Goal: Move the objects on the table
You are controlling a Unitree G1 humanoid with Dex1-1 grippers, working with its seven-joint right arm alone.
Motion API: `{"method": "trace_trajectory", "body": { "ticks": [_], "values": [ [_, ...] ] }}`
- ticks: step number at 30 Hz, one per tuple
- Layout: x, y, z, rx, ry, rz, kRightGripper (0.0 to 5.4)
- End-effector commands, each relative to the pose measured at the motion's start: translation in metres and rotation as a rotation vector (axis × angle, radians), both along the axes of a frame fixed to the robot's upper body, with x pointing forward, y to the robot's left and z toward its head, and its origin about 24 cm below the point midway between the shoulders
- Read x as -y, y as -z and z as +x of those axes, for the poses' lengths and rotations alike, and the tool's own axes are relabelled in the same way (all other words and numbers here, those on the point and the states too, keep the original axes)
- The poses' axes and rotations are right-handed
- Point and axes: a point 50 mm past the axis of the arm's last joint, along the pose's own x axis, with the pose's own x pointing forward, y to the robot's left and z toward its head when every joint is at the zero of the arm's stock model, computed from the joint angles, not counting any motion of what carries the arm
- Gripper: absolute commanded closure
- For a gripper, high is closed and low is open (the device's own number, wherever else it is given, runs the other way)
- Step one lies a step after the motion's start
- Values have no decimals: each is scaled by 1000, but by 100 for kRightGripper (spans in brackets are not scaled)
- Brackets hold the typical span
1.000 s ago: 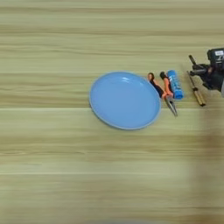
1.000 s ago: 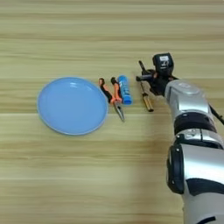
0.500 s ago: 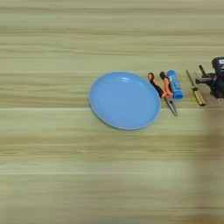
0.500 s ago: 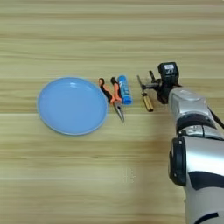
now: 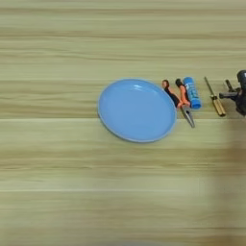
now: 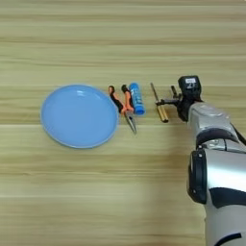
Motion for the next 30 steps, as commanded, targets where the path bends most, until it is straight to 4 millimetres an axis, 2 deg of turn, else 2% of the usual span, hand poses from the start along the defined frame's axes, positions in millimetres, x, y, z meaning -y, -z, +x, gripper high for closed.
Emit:
{"method": "trace_trajectory", "body": {
  "ticks": [1, 12, 13, 30],
  "values": [
    [12, -46, 16, 143, 21, -68, 514],
    [11, -42, 15, 132, 24, -66, 514],
    [10, -42, 15, 132, 24, -66, 484],
    [8, -46, 18, 162, 21, -50, 297]
  ]
}}
